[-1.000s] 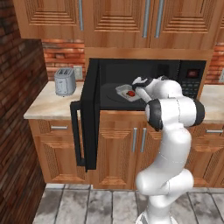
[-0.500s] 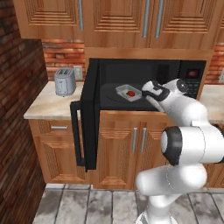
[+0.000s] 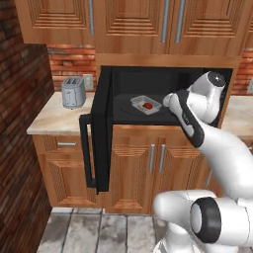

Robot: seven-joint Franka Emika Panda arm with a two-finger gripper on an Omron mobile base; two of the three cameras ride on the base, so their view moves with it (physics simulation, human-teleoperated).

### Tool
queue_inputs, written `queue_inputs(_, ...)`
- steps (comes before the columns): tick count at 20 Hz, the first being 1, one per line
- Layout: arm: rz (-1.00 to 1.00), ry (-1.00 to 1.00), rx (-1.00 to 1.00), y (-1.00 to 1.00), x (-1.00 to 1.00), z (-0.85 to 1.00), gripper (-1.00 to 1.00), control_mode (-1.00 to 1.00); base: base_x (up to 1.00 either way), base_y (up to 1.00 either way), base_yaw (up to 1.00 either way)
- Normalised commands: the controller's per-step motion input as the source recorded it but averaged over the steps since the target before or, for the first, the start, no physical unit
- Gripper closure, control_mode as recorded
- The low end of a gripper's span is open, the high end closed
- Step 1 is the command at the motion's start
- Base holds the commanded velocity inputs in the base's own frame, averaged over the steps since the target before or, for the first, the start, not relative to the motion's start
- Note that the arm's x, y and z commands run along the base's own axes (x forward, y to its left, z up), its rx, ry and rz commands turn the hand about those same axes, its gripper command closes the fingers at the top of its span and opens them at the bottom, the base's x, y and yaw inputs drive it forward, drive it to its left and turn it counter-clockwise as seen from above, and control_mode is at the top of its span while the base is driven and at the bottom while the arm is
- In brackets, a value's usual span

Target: Place the tupperware containing the shrimp and bell pepper meal in the microwave. Close the microwave door and press the start button to reheat the meal.

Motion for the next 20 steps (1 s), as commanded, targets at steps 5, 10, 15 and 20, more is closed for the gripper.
queue_inputs(5, 0.31, 0.01, -0.37, 0.59, -1.0, 0.3, -1.0, -1.0, 0.0, 0.0, 0.0)
queue_inputs(10, 0.25, -0.07, -0.29, 0.71, -0.94, 0.07, -1.0, -1.0, 0.0, 0.0, 0.0)
queue_inputs(15, 0.19, -0.27, -0.22, 0.74, -0.95, 0.0, -1.0, -1.0, 0.0, 0.0, 0.0)
queue_inputs(20, 0.13, -0.11, -0.15, 0.67, -1.0, 0.25, -1.0, -1.0, 0.0, 0.0, 0.0)
